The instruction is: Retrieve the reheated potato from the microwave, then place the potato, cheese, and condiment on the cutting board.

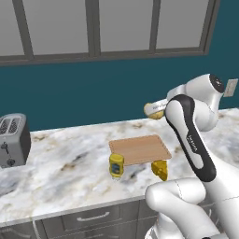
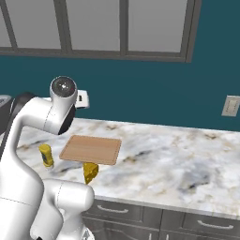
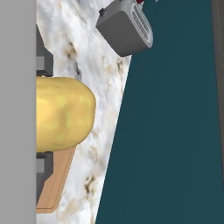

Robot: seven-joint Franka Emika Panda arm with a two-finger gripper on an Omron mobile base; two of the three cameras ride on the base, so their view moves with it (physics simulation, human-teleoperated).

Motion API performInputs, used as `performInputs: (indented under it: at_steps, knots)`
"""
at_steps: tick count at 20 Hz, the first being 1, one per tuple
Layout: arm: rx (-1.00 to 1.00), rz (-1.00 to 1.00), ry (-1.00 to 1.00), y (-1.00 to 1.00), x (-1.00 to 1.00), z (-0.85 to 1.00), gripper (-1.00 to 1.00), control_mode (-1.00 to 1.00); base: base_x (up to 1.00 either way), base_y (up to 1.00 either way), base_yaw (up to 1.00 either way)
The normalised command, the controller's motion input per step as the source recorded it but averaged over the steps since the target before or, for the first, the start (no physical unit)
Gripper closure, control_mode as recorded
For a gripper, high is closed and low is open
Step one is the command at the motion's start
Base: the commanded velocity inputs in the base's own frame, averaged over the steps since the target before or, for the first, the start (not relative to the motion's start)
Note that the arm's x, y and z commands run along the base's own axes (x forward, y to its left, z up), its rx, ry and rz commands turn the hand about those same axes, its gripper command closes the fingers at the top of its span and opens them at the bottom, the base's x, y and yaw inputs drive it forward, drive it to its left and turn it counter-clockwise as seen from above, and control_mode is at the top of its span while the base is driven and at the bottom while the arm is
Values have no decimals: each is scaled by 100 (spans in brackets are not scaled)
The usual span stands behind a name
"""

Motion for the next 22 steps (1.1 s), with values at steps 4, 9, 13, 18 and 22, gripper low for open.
performInputs:
  at_steps: [4, 9, 13, 18, 22]
  knots:
    - [0, 0, 0, 0, 0, 0, 100, 100, 0, 0, 0]
    - [0, 0, 0, 0, 0, 0, 100, -100, 0, 0, 0]
    - [0, 0, 0, 0, 0, 0, 100, -100, 0, 0, 0]
    - [0, 0, 0, 0, 0, 0, 100, -100, 0, 0, 0]
    - [0, 0, 0, 0, 0, 0, 100, -100, 0, 0, 0]
